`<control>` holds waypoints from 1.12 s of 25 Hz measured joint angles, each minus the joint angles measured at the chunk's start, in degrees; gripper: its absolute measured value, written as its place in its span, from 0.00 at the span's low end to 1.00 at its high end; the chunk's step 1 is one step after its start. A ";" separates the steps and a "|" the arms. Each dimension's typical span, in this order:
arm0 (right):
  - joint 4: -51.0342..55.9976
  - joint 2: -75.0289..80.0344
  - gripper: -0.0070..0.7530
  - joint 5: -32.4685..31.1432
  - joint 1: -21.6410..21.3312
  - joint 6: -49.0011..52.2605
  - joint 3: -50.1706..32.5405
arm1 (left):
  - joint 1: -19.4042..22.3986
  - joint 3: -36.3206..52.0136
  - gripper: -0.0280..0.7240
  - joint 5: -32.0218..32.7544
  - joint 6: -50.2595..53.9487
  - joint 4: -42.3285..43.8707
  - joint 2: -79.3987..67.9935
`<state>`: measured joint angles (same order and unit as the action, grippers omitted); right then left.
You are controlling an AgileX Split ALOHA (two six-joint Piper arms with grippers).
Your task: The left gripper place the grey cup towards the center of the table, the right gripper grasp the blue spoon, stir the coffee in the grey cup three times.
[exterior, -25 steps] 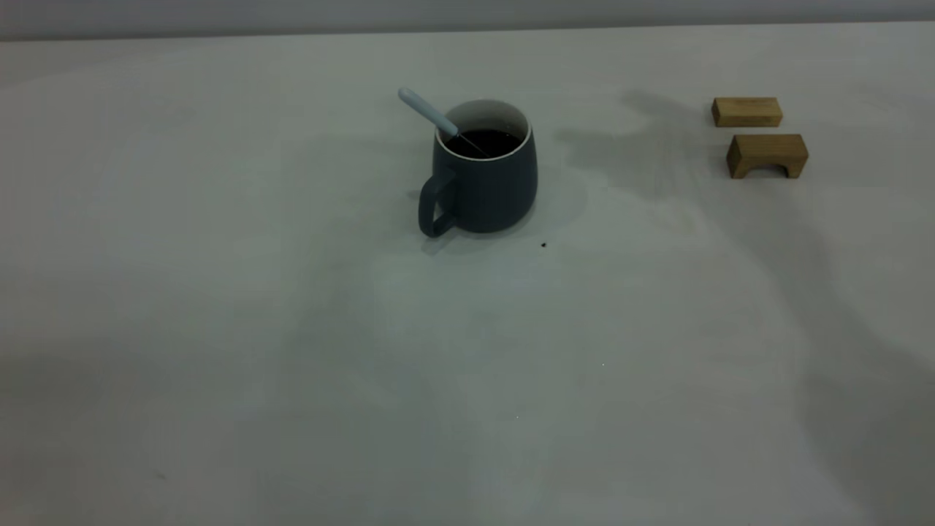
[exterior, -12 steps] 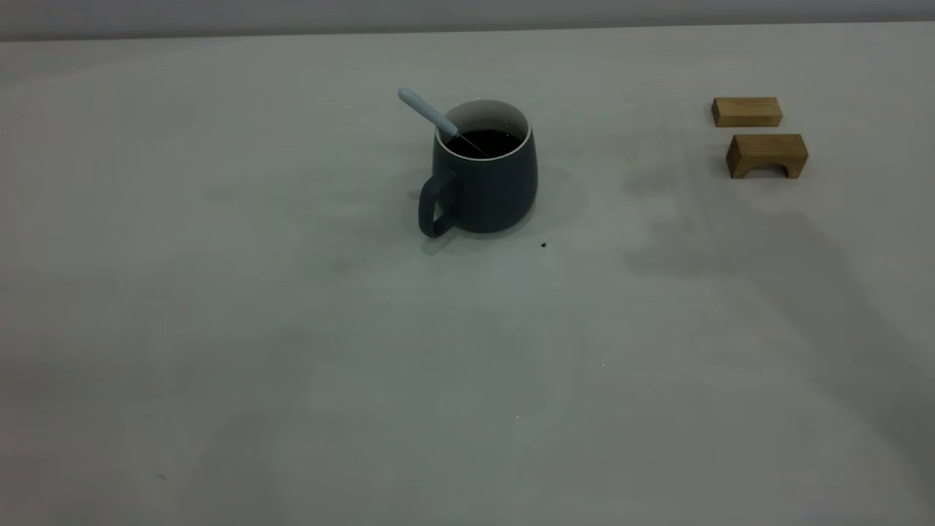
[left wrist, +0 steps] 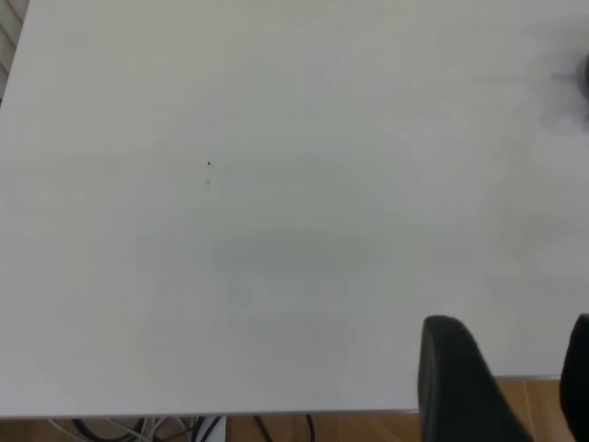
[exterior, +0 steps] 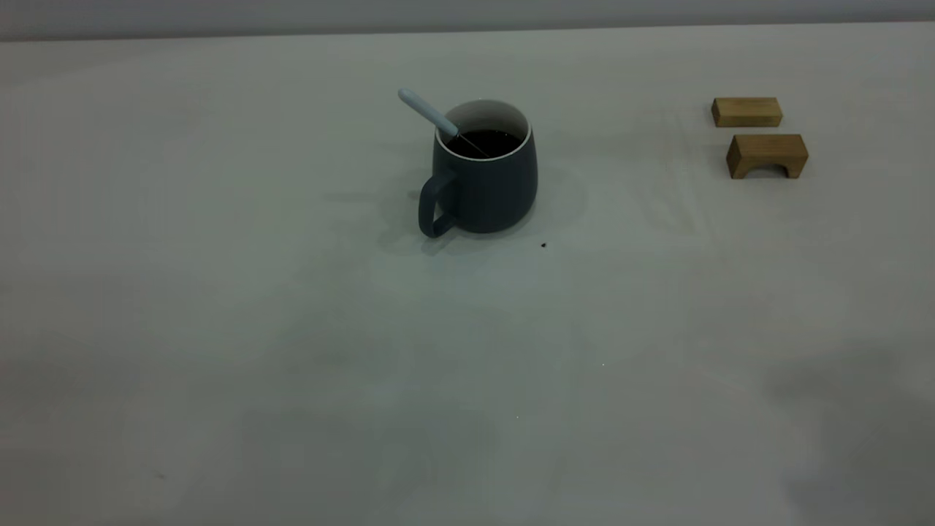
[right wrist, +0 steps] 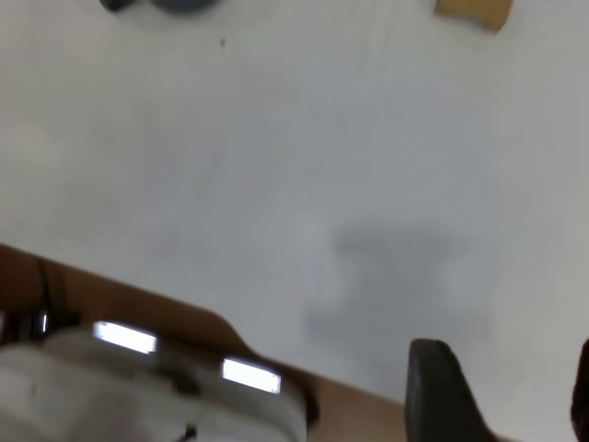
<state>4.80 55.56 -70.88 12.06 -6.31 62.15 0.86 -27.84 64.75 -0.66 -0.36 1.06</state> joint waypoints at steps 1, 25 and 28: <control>-0.05 -4.67 0.51 0.00 0.00 -0.05 -1.32 | 0.00 0.00 0.51 0.00 0.00 0.00 0.00; -2.76 -54.51 0.33 1.23 -8.39 -1.89 -31.45 | 0.00 0.00 0.51 0.00 0.00 0.00 0.00; -3.02 -54.51 0.33 2.30 -8.46 -1.94 -33.41 | 0.00 0.00 0.51 0.00 0.00 0.00 0.00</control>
<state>1.77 1.05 -68.58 3.60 -8.25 28.75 0.86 -27.84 64.75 -0.66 -0.36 1.06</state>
